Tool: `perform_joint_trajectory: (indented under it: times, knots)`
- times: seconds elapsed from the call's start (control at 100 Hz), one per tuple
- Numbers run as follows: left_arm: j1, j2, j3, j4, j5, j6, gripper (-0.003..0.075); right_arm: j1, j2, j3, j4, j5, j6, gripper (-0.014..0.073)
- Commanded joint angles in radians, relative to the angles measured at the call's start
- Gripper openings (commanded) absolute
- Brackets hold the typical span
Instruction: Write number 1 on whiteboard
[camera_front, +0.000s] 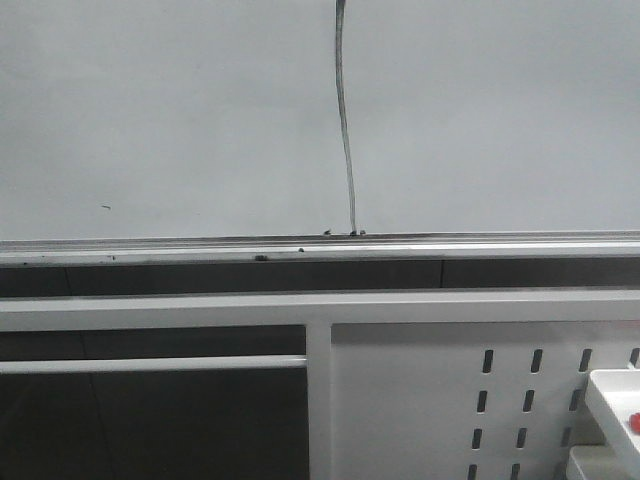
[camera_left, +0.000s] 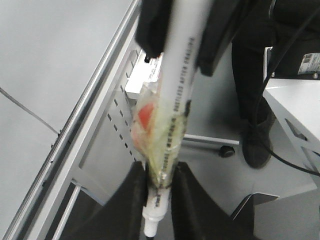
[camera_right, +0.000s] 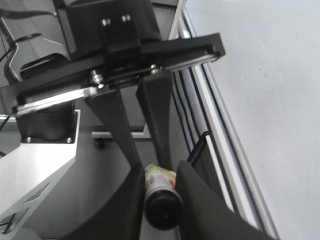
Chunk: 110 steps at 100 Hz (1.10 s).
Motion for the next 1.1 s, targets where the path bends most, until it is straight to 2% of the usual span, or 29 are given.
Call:
perform_joint_trajectory:
  times: [0.0, 0.07, 0.12, 0.16, 0.23, 0.3, 0.38, 0.47, 0.49, 0.56, 0.74, 0.98, 1.09]
  knots:
    - [0.001, 0.003, -0.019, -0.056, -0.137, -0.028, -0.0020, 0.003, -0.010, -0.035, 0.022, -0.065, -0.008, 0.0337]
    - [0.001, 0.003, 0.003, -0.084, -0.182, -0.028, -0.0020, 0.003, -0.017, -0.035, 0.007, -0.089, -0.008, 0.0486]
    - [0.001, 0.003, 0.026, -0.105, -0.222, -0.028, -0.0020, -0.001, -0.035, -0.035, -0.014, -0.097, -0.008, 0.0529]
    - [0.001, 0.003, 0.043, -0.119, -0.267, -0.028, -0.0020, -0.009, -0.052, -0.035, -0.019, -0.099, -0.008, 0.0521]
    - [0.001, 0.003, 0.085, -0.159, -0.374, -0.028, -0.0020, -0.035, -0.095, -0.035, -0.019, -0.096, -0.004, 0.0474]
    - [0.001, 0.003, 0.131, -0.230, -0.517, -0.028, -0.0020, -0.064, -0.145, -0.026, -0.019, -0.090, 0.008, 0.0373]
    - [0.001, 0.014, 0.183, -0.338, -0.704, -0.028, -0.0020, -0.096, -0.215, -0.008, -0.019, -0.081, 0.015, 0.0178]
    - [0.001, 0.050, 0.212, -0.411, -0.833, -0.028, -0.0020, -0.128, -0.305, 0.042, -0.019, -0.080, 0.015, -0.0050]
    - [0.001, 0.064, 0.212, -0.421, -0.855, -0.028, -0.0020, -0.135, -0.325, 0.057, -0.019, -0.080, 0.015, -0.0077]
    - [0.001, 0.118, 0.214, -0.427, -0.906, -0.028, -0.0020, -0.159, -0.393, 0.116, -0.021, -0.080, 0.015, -0.0045]
    - [0.001, 0.268, 0.205, -0.427, -1.016, -0.047, -0.0020, -0.222, -0.523, 0.279, -0.021, -0.091, 0.041, -0.0049]
    - [0.001, 0.418, 0.205, -0.400, -1.273, -0.276, -0.0019, -0.271, -0.583, 0.407, -0.019, -0.118, 0.087, -0.0049]
    - [0.001, 0.464, 0.205, -0.282, -1.325, -0.331, -0.0019, -0.271, -0.585, 0.427, -0.012, -0.123, 0.087, -0.0049]
